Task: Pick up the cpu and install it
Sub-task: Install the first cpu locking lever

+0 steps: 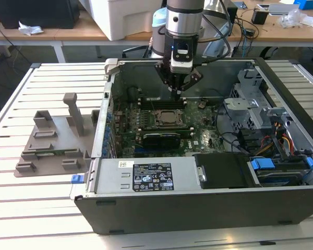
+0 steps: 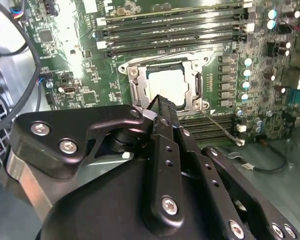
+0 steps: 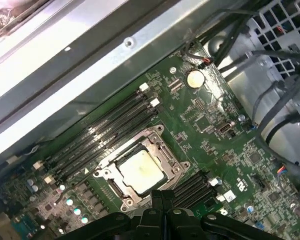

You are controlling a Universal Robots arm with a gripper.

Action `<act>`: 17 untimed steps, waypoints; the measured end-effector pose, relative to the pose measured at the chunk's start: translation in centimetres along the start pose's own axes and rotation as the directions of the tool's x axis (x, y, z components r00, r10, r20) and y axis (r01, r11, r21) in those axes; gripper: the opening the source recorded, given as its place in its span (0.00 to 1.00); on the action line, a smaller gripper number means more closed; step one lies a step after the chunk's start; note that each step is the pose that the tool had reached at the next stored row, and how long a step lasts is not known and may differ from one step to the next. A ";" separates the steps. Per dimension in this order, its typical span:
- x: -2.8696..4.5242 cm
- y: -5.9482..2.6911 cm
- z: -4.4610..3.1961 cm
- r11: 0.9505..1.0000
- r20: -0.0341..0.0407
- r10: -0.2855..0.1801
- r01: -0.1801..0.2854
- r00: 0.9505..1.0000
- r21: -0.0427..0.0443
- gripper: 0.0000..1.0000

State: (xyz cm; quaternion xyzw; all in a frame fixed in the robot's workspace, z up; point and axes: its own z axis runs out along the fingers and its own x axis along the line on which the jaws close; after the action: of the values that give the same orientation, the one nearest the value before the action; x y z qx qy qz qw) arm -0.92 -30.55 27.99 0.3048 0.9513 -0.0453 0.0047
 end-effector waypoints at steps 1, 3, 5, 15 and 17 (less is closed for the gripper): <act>0.00 0.00 0.00 1.000 0.001 -0.012 0.012 1.000 0.000 0.11; 0.00 0.00 0.00 0.998 0.005 -0.062 0.062 0.998 -0.002 0.11; 0.00 0.00 0.00 0.995 0.008 -0.098 0.098 0.995 -0.003 0.11; 0.00 0.00 0.00 0.968 0.022 -0.252 0.252 0.968 -0.007 0.11; 0.00 0.00 0.00 0.960 0.025 -0.281 0.281 0.959 -0.007 0.11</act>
State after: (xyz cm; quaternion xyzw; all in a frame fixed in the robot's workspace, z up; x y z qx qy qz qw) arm -0.92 -30.55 27.99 0.1660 0.9851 -0.0441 0.0111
